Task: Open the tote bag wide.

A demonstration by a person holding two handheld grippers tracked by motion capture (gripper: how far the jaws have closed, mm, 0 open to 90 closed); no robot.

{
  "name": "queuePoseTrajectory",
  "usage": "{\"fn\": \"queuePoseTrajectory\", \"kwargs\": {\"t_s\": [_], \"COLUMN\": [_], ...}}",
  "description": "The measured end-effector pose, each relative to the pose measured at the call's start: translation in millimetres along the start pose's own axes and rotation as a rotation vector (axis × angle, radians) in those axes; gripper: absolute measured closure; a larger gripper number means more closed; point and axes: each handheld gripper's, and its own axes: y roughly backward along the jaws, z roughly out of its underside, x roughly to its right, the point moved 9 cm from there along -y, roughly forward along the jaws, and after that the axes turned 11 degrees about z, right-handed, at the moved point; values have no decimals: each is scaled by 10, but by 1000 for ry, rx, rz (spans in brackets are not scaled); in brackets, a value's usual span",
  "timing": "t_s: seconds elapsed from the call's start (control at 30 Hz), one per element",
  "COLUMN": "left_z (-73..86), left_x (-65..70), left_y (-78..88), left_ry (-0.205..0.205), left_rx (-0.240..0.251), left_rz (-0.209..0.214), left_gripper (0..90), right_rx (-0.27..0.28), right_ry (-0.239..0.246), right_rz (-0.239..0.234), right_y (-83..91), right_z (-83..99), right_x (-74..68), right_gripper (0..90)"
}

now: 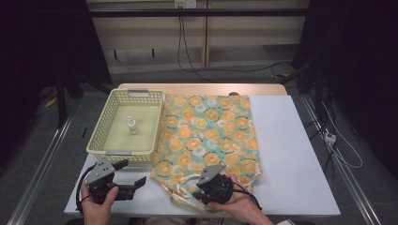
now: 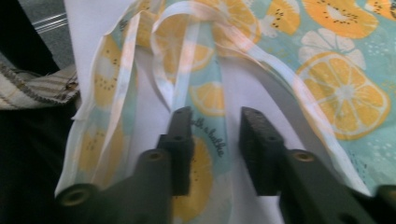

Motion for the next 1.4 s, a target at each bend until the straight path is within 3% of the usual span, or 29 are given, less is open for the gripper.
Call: {"fn": "queuePoseTrajectory", "kwargs": {"t_s": [0.07, 0.1, 0.2, 0.33, 0.67, 1.2, 1.4], "left_z": [3, 3, 15, 15, 23, 27, 26], "left_x": [0, 1, -4, -8, -9, -13, -19], "left_y": [4, 6, 3, 3, -11, -13, -10], "left_ry": [-3, -3, 3, -1, 6, 10, 6], "left_rx": [-2, -2, -8, -10, -14, -12, -14], "left_rz": [-1, -2, -10, -10, -9, -10, -10], "left_gripper": [79, 79, 83, 83, 83, 83, 83], "right_rx": [-4, -5, -3, 0, 131, 174, 187], "right_ry": [4, 19, 31, 12, -90, -104, -103], "right_rz": [-10, -33, -44, -54, -39, 24, 26], "right_y": [9, 16, 17, 21, 220, 267, 313], "right_z": [5, 3, 0, 1, -228, -510, -639], "right_x": [-14, -50, -69, -70, 205, 630, 725], "right_gripper": [758, 838, 900, 900, 900, 900, 900]}}
